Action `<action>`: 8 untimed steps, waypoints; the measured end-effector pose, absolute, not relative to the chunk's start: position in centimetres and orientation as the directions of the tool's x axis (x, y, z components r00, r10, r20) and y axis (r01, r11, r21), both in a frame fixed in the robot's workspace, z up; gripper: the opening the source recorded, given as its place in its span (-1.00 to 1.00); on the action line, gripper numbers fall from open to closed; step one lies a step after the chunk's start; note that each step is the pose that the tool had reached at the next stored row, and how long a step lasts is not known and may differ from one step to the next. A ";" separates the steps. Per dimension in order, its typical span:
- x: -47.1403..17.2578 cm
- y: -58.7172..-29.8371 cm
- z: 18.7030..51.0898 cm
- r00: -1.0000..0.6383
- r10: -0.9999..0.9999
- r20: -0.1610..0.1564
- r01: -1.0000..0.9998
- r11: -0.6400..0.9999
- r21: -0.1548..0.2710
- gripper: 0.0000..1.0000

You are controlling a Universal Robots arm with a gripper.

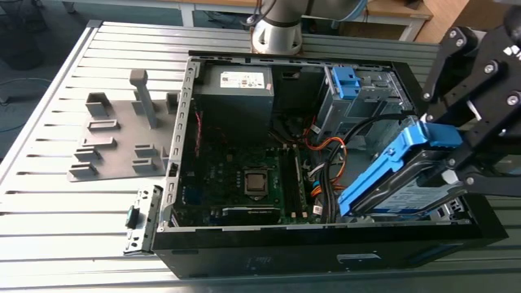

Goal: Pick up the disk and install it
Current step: 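Pick up the disk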

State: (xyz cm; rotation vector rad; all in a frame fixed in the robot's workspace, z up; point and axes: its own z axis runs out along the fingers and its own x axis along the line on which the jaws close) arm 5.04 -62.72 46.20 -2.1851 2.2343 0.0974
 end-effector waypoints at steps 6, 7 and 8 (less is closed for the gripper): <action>7.0 -62.5 45.7 -0.023 -0.998 -0.054 -0.999 0.021 0.041 -0.26; 7.1 -62.5 45.6 -0.023 -0.998 -0.054 -0.999 0.021 0.041 -0.26; 7.2 -62.3 45.5 -0.023 -0.998 -0.054 -0.999 0.021 0.041 -0.26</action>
